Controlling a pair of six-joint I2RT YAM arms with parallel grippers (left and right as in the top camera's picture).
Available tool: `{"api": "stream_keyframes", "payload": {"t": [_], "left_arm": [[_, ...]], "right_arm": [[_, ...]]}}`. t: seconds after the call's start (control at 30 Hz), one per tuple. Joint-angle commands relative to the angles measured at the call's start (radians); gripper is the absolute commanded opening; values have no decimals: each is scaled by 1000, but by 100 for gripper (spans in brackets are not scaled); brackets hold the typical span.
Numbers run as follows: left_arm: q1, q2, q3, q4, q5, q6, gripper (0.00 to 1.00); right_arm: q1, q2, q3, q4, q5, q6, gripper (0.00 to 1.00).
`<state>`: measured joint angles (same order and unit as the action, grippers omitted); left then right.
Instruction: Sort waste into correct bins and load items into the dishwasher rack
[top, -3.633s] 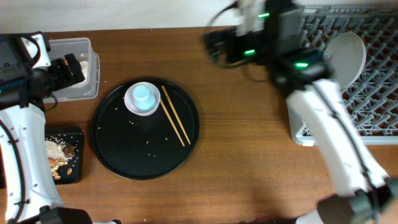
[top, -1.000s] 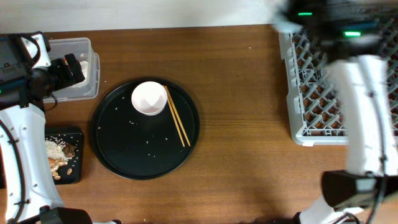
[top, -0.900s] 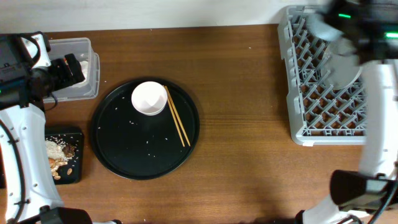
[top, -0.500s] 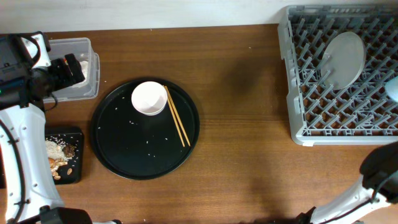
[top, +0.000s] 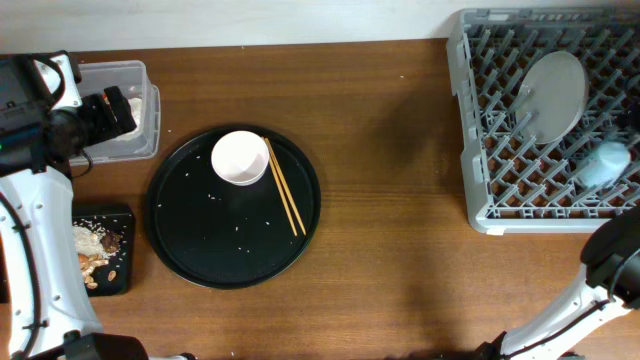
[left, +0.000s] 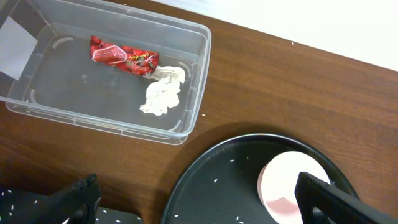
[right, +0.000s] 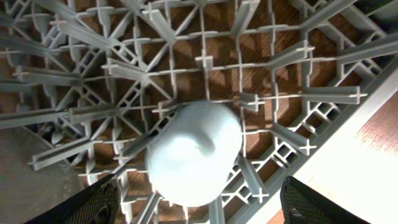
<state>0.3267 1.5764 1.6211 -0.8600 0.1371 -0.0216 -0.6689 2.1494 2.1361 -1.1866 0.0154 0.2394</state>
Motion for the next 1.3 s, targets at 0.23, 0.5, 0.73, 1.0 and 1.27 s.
{"api": "stream_keyframes", "payload": {"t": [0.23, 0.5, 0.73, 1.0, 1.27], "left_arm": [[2, 2, -1, 2, -3, -9, 99], [2, 2, -1, 2, -3, -9, 99], [2, 2, -1, 2, -3, -9, 99], [2, 2, -1, 2, -3, -9, 99], [2, 2, -1, 2, -3, -9, 99]], "right_arm": [[225, -386, 3, 11, -410, 8, 81], [777, -407, -6, -1, -411, 5, 61], [1151, -133, -7, 103, -326, 97, 43], [1458, 155, -7, 322, -176, -79, 43], [1572, 259, -7, 459, 21, -112, 44]]}}
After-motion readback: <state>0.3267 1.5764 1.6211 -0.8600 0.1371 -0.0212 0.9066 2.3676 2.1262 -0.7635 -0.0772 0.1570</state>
